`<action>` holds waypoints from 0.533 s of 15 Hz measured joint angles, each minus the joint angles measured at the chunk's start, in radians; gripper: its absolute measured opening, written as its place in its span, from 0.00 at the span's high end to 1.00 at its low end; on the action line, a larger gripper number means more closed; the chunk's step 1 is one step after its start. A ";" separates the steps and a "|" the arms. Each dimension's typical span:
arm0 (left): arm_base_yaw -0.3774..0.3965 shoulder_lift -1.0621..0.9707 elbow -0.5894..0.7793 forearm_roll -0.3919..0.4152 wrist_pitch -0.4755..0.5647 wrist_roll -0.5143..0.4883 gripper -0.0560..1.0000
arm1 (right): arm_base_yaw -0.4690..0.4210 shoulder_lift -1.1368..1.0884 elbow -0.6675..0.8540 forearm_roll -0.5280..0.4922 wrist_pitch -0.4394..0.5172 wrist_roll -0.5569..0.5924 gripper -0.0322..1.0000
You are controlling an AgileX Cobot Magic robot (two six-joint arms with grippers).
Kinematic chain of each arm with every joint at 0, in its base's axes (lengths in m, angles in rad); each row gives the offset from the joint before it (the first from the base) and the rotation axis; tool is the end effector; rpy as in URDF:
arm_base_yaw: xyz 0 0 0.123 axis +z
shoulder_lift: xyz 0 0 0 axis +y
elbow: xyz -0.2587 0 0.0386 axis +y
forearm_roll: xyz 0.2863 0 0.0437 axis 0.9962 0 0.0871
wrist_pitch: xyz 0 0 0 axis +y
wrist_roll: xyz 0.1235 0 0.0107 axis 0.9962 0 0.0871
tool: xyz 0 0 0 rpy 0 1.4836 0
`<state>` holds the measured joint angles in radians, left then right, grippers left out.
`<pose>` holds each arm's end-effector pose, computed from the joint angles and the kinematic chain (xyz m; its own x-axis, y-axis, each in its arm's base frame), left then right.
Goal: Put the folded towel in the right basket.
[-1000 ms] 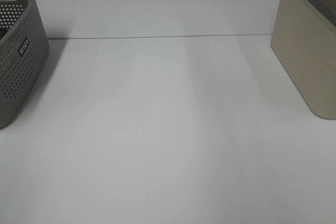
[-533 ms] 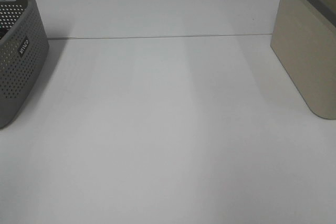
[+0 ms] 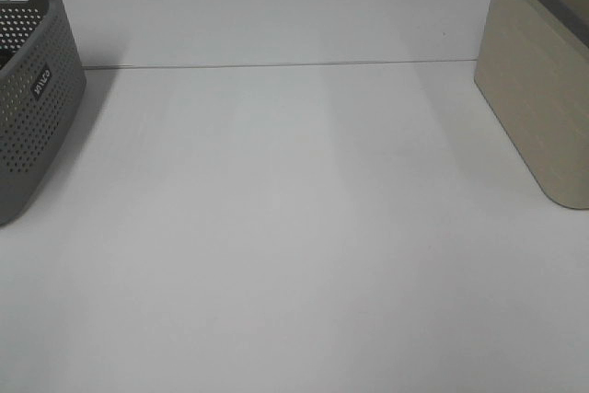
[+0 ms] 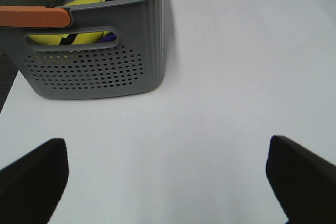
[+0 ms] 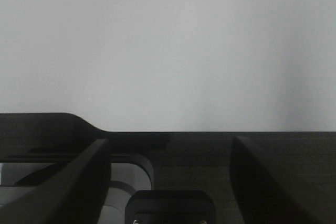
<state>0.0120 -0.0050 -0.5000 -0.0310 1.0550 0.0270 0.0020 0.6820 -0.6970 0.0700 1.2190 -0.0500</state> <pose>0.0814 -0.0024 0.2817 -0.4461 0.0063 -0.8950 0.0174 0.9998 -0.0016 0.1633 0.0085 0.2529 -0.8973 -0.0276 -0.4406 -0.0540 0.9974 0.0476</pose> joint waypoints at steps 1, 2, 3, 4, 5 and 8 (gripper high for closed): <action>0.000 0.000 0.000 0.000 0.000 0.000 0.03 | 0.000 -0.081 0.038 -0.011 0.001 0.000 0.37; 0.000 0.000 0.000 0.000 0.000 0.000 0.03 | 0.000 -0.168 0.073 -0.024 0.002 0.000 0.37; 0.000 0.000 0.000 0.000 0.000 0.000 0.03 | 0.000 -0.250 0.103 -0.033 0.002 -0.001 0.37; 0.000 0.000 0.000 0.000 0.000 0.000 0.03 | 0.000 -0.288 0.117 -0.037 0.002 -0.001 0.37; 0.000 0.000 0.000 0.000 0.000 0.000 0.03 | 0.000 -0.350 0.139 -0.044 -0.002 -0.001 0.37; 0.000 0.000 0.000 0.000 0.000 0.000 0.03 | 0.000 -0.509 0.168 -0.051 -0.105 -0.005 0.37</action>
<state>0.0120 -0.0050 -0.5000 -0.0310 1.0550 0.0270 0.0020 0.1730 -0.5290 0.0190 1.1140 -0.0550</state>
